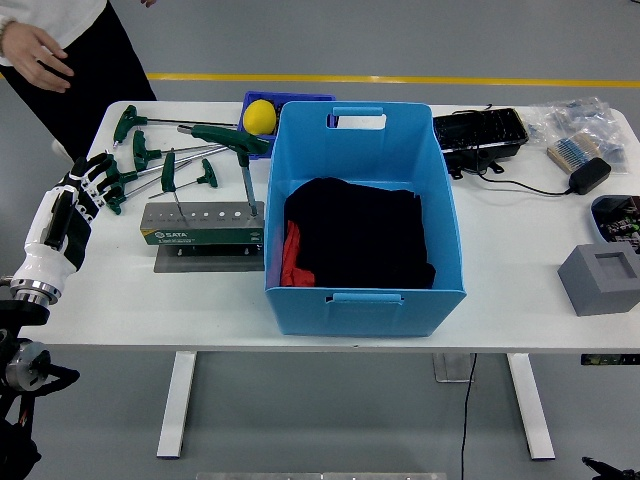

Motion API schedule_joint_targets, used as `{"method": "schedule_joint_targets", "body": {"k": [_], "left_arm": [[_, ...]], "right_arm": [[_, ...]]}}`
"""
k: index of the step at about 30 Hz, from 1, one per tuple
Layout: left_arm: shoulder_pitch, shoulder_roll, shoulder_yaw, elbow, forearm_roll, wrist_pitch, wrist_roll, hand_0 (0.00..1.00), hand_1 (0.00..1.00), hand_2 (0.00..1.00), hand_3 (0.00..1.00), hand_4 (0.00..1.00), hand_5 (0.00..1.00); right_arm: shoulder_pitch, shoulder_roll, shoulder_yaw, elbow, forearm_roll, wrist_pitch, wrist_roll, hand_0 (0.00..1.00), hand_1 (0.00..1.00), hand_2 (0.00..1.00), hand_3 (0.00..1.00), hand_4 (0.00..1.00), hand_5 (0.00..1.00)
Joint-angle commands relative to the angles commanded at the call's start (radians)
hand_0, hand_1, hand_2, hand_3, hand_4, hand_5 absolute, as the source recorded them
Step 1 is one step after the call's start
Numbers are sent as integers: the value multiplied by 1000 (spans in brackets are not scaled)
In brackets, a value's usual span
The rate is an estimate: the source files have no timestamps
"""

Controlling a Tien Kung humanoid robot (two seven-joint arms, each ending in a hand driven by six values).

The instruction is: Lift tool from toolbox,place it in box,lift tool from toolbox,place it in box

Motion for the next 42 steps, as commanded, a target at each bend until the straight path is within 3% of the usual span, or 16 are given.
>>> {"method": "schedule_joint_targets", "body": {"k": [15, 16, 42], "left_arm": [[6, 1, -9, -2, 10, 7, 12, 824, 869, 894, 826, 839, 856], [7, 1, -9, -2, 10, 7, 12, 824, 870, 895, 827, 793, 821], [10, -3, -13, -2, 7, 4, 13, 826, 872, 896, 827, 790, 825]], "right_arm": [[-10, 3, 10, 0, -14, 0, -4, 620, 599, 666, 541, 783, 663], [-10, 3, 11, 0, -15, 0, -4, 620, 599, 666, 540, 783, 664], [-7, 3, 3, 0, -3, -1, -1, 620, 600, 666, 542, 783, 663]]}}
